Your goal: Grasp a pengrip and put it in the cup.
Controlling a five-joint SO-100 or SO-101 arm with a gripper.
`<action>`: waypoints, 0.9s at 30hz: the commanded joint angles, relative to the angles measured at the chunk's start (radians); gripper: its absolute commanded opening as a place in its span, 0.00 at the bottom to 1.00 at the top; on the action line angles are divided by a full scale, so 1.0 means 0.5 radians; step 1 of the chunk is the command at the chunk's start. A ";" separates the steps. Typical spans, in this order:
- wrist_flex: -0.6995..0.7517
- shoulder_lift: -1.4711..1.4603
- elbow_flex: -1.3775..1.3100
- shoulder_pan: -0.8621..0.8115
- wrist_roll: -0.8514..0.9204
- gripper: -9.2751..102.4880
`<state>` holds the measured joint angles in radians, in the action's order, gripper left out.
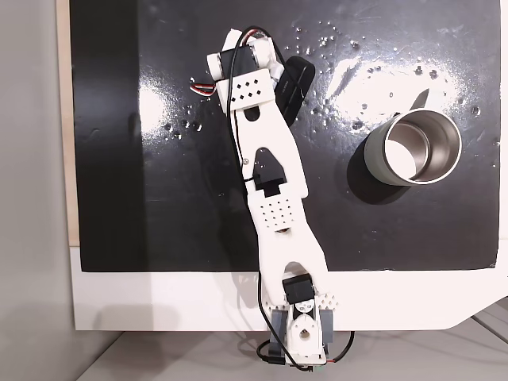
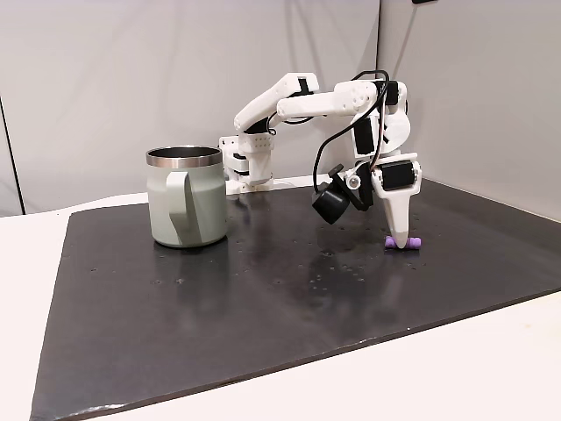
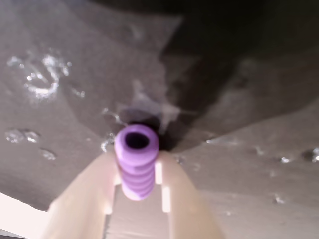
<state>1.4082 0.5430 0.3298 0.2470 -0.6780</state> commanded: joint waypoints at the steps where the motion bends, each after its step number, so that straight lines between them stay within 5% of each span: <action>1: 0.086 0.055 -0.043 -0.006 -0.009 0.08; 16: 0.417 1.252 0.699 -0.245 0.061 0.08; 27: 0.693 1.856 1.022 -0.583 0.515 0.08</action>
<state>1.7303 1.3622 0.8237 -0.0107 -0.4771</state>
